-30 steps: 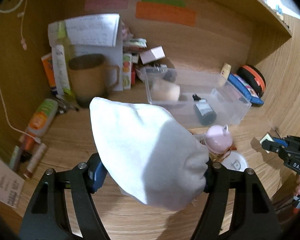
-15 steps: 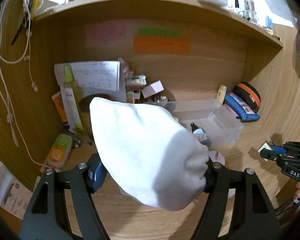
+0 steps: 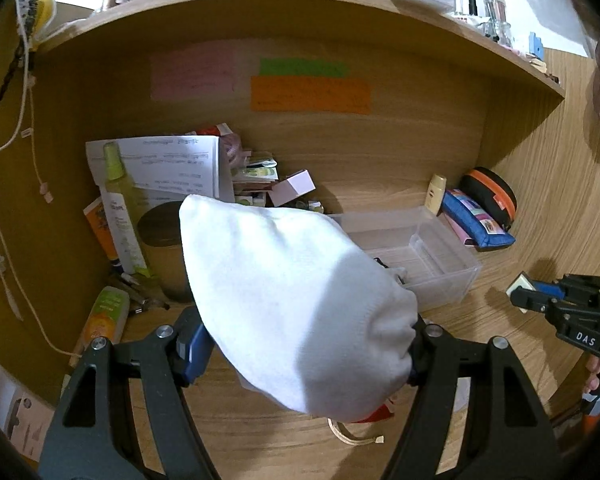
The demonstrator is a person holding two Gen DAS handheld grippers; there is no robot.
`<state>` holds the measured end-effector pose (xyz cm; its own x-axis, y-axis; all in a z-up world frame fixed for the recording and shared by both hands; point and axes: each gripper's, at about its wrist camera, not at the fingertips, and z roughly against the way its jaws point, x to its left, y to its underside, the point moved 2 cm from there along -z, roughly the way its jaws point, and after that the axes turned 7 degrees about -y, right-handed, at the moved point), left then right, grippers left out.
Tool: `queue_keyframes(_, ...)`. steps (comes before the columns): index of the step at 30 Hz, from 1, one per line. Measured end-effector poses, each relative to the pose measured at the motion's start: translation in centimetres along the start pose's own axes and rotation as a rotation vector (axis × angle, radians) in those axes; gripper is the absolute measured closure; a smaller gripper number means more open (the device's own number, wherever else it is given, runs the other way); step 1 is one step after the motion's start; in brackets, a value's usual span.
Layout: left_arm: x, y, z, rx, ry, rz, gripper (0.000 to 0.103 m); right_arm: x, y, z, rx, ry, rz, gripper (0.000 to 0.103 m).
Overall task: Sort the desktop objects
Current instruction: 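Carry the cloth bag and small bottle with both tools over the clear box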
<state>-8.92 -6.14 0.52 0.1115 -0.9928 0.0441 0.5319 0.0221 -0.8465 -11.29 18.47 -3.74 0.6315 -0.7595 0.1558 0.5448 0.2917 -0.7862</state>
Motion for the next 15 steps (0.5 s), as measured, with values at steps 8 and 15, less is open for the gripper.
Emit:
queue_keyframes(8, -0.6, -1.2, -2.4, 0.011, 0.016, -0.019, 0.032, -0.9, -1.8, -1.9, 0.013, -0.001, 0.008, 0.088)
queue_keyframes(15, -1.7, -2.6, -4.9, 0.027, 0.032, -0.049, 0.032, -1.8, -3.2, -3.6, 0.022, -0.009, 0.011, 0.088)
